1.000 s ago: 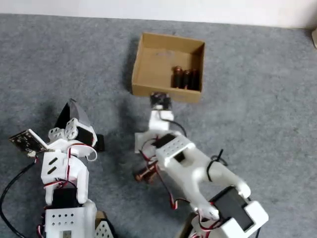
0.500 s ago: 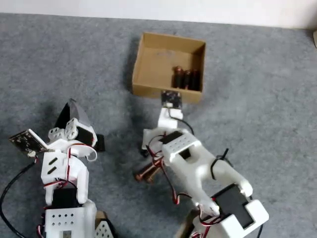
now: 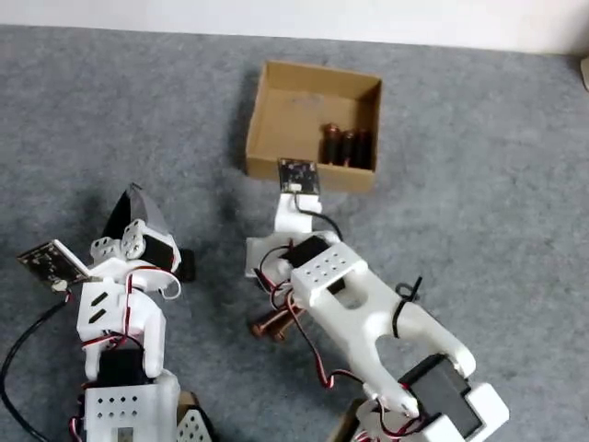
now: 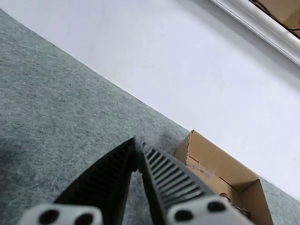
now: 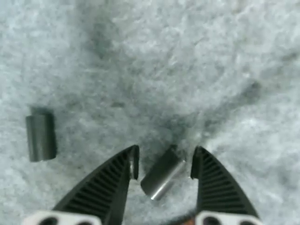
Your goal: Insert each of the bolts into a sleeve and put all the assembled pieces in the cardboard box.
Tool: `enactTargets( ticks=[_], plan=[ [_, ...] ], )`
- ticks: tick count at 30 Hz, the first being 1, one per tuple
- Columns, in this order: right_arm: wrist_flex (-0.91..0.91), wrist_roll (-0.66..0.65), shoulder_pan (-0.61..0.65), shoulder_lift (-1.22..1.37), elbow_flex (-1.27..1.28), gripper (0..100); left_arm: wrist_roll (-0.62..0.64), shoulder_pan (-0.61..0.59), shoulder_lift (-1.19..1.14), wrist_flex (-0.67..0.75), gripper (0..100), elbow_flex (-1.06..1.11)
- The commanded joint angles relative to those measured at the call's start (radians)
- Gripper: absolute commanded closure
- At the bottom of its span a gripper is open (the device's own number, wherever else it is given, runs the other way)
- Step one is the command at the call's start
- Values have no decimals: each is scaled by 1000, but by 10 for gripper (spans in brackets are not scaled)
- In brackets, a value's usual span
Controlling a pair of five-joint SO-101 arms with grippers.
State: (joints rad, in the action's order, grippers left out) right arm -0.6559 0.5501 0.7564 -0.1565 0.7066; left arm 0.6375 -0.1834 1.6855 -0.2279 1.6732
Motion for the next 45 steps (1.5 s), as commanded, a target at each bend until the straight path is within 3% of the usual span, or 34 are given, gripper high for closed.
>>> enactTargets(
  ticks=[1,5,11,37,45],
  plan=[
    [-7,6,7,-47,-35,832,6,15,-5,17,993,-73],
    [-7,17,10,-42,-33,832,6,15,-5,17,993,-73],
    [-5,290,10,-39,-33,832,6,15,-5,17,993,-73],
    [-4,367,21,-36,51,832,8,-15,-7,15,993,-85],
    [142,364,22,-36,156,832,8,-15,-7,15,993,-85]
  ],
)
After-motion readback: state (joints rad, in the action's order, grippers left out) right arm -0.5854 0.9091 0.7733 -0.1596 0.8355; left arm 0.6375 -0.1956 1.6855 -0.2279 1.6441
